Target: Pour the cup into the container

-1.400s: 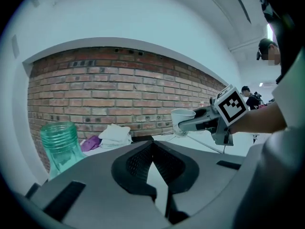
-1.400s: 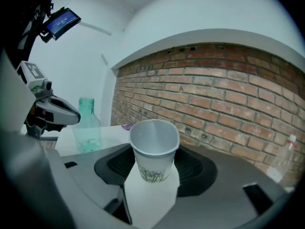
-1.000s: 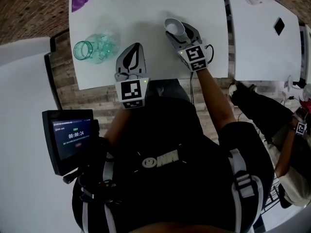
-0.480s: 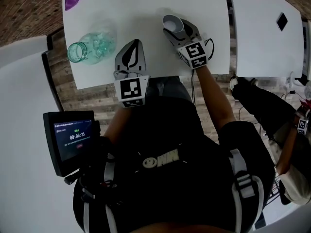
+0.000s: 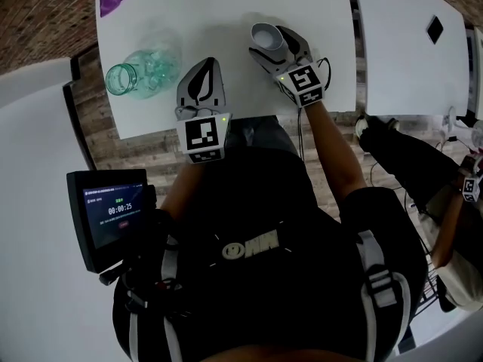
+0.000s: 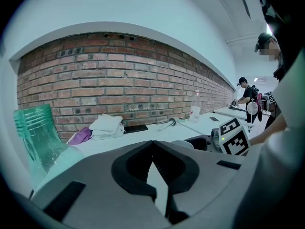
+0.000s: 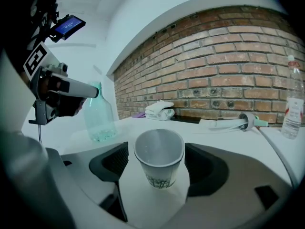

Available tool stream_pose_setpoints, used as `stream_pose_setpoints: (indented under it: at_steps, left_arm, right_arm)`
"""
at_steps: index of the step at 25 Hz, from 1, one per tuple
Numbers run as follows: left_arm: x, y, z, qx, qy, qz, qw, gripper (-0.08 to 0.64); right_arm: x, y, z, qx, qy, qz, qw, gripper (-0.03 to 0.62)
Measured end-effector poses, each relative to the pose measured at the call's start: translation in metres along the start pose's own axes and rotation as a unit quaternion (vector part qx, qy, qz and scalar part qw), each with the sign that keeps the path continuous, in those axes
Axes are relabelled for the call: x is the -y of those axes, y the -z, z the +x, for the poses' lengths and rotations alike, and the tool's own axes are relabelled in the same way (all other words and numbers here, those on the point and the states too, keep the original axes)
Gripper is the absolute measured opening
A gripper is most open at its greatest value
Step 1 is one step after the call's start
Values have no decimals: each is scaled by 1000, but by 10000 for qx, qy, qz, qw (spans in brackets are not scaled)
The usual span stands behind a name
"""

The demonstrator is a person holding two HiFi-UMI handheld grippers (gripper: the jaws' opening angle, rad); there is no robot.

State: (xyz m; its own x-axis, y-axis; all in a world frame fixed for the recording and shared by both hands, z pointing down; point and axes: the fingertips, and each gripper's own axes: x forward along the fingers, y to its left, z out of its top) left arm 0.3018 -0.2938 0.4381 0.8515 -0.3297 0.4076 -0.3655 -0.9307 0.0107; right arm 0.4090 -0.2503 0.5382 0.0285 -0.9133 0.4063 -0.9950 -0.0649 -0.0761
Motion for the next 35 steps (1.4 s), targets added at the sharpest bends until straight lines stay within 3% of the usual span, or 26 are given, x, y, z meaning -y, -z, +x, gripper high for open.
stream_pose_setpoints:
  at_steps: [7, 13, 16, 18, 20, 28, 35]
  left_arm:
    - [-7, -21, -8, 284, -114, -8, 9995, -6]
    - [-15, -69, -11, 988, -218, -27, 9949, -6]
    - [-18, -80, -19, 1199, -283, -45, 9924, -6]
    - [-20, -82, -24, 1270, -334, -57, 9913, -6]
    - [-22, -81, -29, 1298, -370, -69, 9908, -6]
    - [-31, -72, -47, 1243, -306, -147, 9917, -6]
    - [-25, -58, -54, 1099, -206, -96, 9937, -6]
  right_arm:
    - [5, -45, -29, 387, 157, -227, 9989, 353]
    - [15, -147, -58, 1309, 111, -532, 9899, 351]
    - [10, -176, -64, 1566, 185, -649, 9854, 351]
    - [6, -180, -64, 1518, 398, -777, 9846, 342]
    - [7, -179, -66, 1466, 765, -839, 9827, 3]
    - [-17, -169, -66, 1136, 966, -1024, 9835, 3]
    - [-26, -152, -73, 1020, 1001, -802, 9865, 3]
